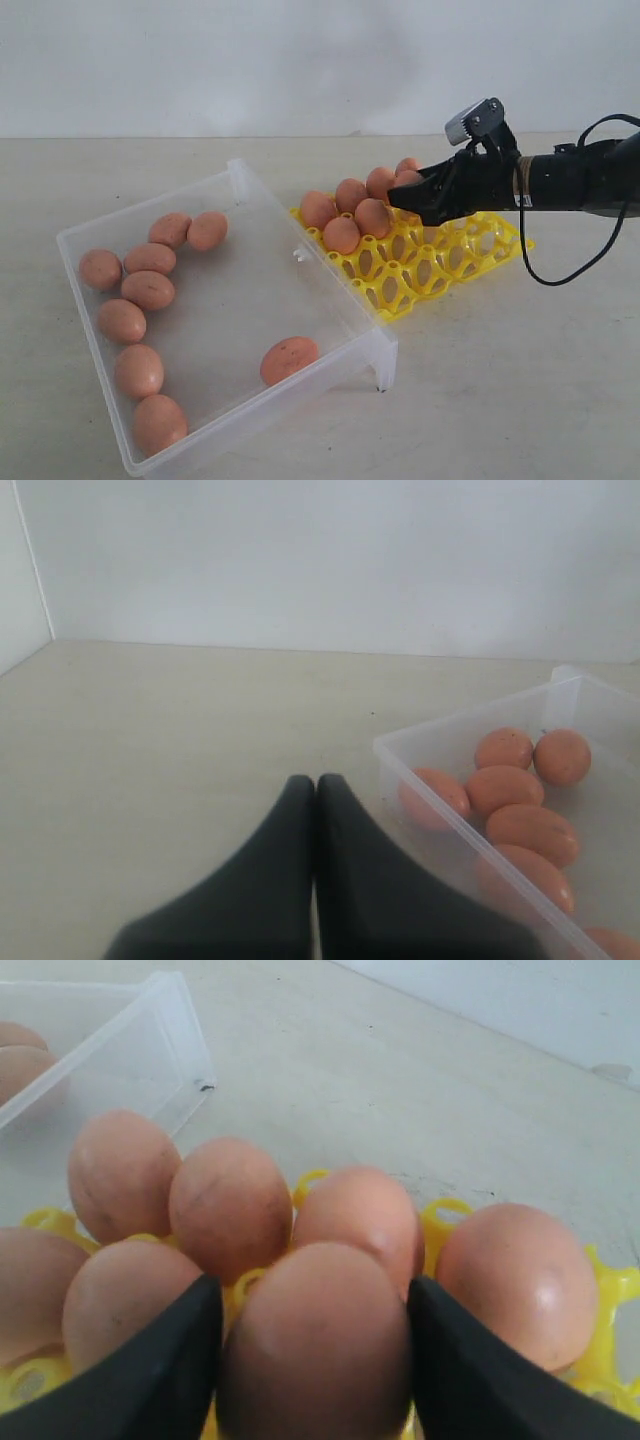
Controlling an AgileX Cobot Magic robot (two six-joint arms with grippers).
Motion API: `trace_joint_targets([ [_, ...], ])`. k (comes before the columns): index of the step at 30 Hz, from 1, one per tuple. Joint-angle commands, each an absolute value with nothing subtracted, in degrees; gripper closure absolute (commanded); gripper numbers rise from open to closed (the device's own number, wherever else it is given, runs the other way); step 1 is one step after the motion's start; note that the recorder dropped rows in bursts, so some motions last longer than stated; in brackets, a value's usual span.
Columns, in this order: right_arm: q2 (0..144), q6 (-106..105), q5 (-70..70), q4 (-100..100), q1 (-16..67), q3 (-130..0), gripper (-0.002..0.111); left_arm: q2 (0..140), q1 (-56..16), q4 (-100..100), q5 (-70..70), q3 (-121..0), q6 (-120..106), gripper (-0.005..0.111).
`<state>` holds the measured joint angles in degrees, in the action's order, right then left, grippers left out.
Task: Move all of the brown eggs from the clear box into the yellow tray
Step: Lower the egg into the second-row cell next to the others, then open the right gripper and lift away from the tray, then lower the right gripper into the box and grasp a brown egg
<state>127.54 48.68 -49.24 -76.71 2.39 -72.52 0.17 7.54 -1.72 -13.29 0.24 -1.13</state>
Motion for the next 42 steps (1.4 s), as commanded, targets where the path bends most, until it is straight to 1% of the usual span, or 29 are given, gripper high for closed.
trace_joint_targets([
  [1,127.27,48.33,-50.66,-76.2,2.49,-72.73,0.045,0.0,7.35,-2.03,-13.29,0.0,-1.16,0.111],
  [11,126.66,50.07,-52.03,-76.1,2.49,-72.73,0.045,0.0,7.35,-2.03,-13.29,0.0,-1.16,0.111],
  [13,125.11,55.05,-54.38,-76.22,2.49,-72.73,0.045,0.0,7.35,-2.03,-13.29,0.0,-1.16,0.111],
  [17,119.84,71.53,-63.49,-75.19,2.57,-72.73,0.047,0.0,7.35,-2.03,-13.29,0.0,-1.16,0.111],
  [19,116.81,79.13,-68.16,-73.83,3.47,-72.73,0.054,0.0,7.35,-2.03,-13.29,0.0,-1.16,0.111],
  [20,115.11,82.42,-69.71,-73.51,4.27,-72.73,0.062,0.0,7.35,-2.03,-13.29,0.0,-1.16,0.111],
  [24,108.86,85.24,-69.96,-74.22,10.14,-72.73,0.099,0.0,7.35,-2.03,-13.29,0.0,-1.16,0.111],
  [25,107.59,84.95,-69.96,-74.37,11.96,-72.73,0.106,0.0,7.35,-2.03,-13.29,0.0,-1.16,0.111],
  [26,106.52,84.68,-69.83,-74.37,14.56,-72.73,0.108,0.0,7.35,-2.03,-13.29,0.0,-1.16,0.111],
  [28,105.12,81.94,-66.87,-74.55,20.64,-72.73,0.108,0.0,7.35,-2.03,-13.29,0.0,-1.16,0.111],
  [31,104.47,73.26,-58.84,-74.96,30.54,-72.73,0.108,0.0,7.35,-2.03,-13.29,0.0,-1.16,0.111],
  [32,104.47,68.17,-53.48,-75.27,34.78,-72.73,0.108,0.0,7.35,-2.03,-13.29,0.0,-1.16,0.111],
  [34,104.71,57.01,-41.89,-75.74,40.35,-72.73,0.108,0.0,7.35,-2.03,-13.29,0.0,-1.16,0.111],
  [37,105.16,39.87,-5.73,-73.12,51.03,-72.87,0.108,0.0,7.35,-2.03,-13.29,0.0,-1.16,0.111],
  [38,106.34,34.78,10.98,-71.73,53.98,-73.99,0.108,0.0,7.35,-2.03,-13.29,0.0,-1.16,0.111],
  [40,109.01,33.57,28.75,-70.82,56.81,-76.4,0.108,0.0,7.35,-2.03,-13.29,0.0,-1.16,0.111],
  [42,111.57,31.86,38.39,-63.71,57.33,-79.64,0.109,0.0,7.35,-2.03,-13.29,0.0,-1.16,0.111],
])
